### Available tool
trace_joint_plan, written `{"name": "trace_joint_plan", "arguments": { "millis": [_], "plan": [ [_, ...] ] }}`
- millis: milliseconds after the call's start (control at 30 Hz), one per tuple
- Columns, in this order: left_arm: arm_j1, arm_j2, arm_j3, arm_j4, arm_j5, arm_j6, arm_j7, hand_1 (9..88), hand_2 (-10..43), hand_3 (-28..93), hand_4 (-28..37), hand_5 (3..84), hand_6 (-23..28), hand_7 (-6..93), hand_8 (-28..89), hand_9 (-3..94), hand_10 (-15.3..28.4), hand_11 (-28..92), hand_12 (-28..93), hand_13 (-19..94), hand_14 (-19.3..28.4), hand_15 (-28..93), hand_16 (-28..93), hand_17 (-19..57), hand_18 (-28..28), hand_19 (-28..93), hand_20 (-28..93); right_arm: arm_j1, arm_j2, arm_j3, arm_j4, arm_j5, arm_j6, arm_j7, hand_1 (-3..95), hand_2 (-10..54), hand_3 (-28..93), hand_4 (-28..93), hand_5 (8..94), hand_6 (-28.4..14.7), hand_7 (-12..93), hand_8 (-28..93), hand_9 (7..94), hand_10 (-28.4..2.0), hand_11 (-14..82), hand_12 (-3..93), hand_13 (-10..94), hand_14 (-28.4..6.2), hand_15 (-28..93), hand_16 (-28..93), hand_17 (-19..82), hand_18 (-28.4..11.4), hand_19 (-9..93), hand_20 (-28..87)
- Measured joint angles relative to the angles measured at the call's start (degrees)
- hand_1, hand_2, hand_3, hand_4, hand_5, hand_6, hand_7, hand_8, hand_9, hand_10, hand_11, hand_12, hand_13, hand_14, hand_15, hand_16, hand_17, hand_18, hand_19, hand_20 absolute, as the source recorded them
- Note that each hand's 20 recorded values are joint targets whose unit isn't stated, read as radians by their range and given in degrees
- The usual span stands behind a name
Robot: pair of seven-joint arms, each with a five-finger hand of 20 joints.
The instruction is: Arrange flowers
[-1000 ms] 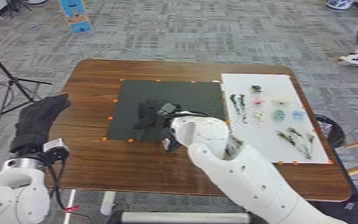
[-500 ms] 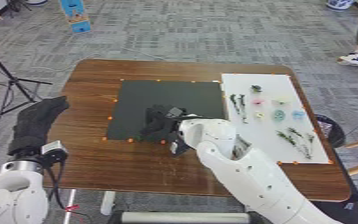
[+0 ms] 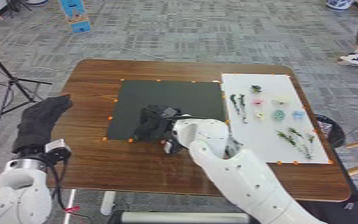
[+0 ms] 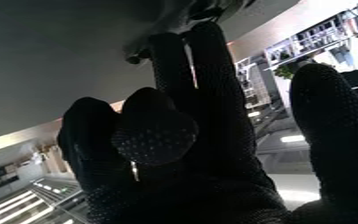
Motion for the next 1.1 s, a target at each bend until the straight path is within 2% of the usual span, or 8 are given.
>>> {"name": "trace_joint_plan", "arguments": {
  "millis": [567, 867, 1100],
  "plan": [
    [-0.2, -0.31, 0.08, -0.05, -0.09, -0.28, 0.10, 26.1, 3.7, 73, -25.1, 55.2, 1.8, 19.4, -7, 51.6, 13.2, 22, 16, 37, 12.9, 11, 0, 9.6, 6.8, 2, 18, 1.6, -2.1, -0.3, 1.9, -2.7, 0.5, -2.5, 19.7, 7.0, 66, -3, 71.3, -3.0, 14, -7, 64.7, -14.0, 8.8, 14.4, 82, -10.2, 68, 42, 55, -23.0, 93, 58],
    [2.1, -0.76, -1.70, -0.04, -0.21, -0.29, 0.44, 26.0, 3.8, 73, -25.1, 55.0, 1.7, 19.3, -7, 51.2, 13.2, 21, 16, 36, 12.7, 11, 0, 9.1, 6.3, 2, 18, 2.2, -1.5, 0.8, 2.3, -4.1, -2.0, -3.5, 19.8, 7.2, 66, -3, 70.0, -3.4, 14, -7, 63.3, -13.9, 8.7, 14.4, 81, -10.4, 68, 42, 54, -23.0, 93, 57],
    [2.1, -0.89, -0.72, 0.15, -0.07, 0.32, 0.00, 26.0, 3.8, 73, -25.1, 55.0, 1.7, 19.3, -7, 51.1, 13.1, 21, 16, 36, 12.8, 11, 0, 8.9, 6.2, 2, 18, 2.2, -0.6, 0.8, 2.4, -4.3, -2.0, -3.4, 19.5, 7.1, 66, -4, 69.1, -3.9, 13, -7, 62.4, -14.0, 8.4, 14.3, 81, -10.3, 68, 42, 54, -23.1, 93, 57]
  ]
}}
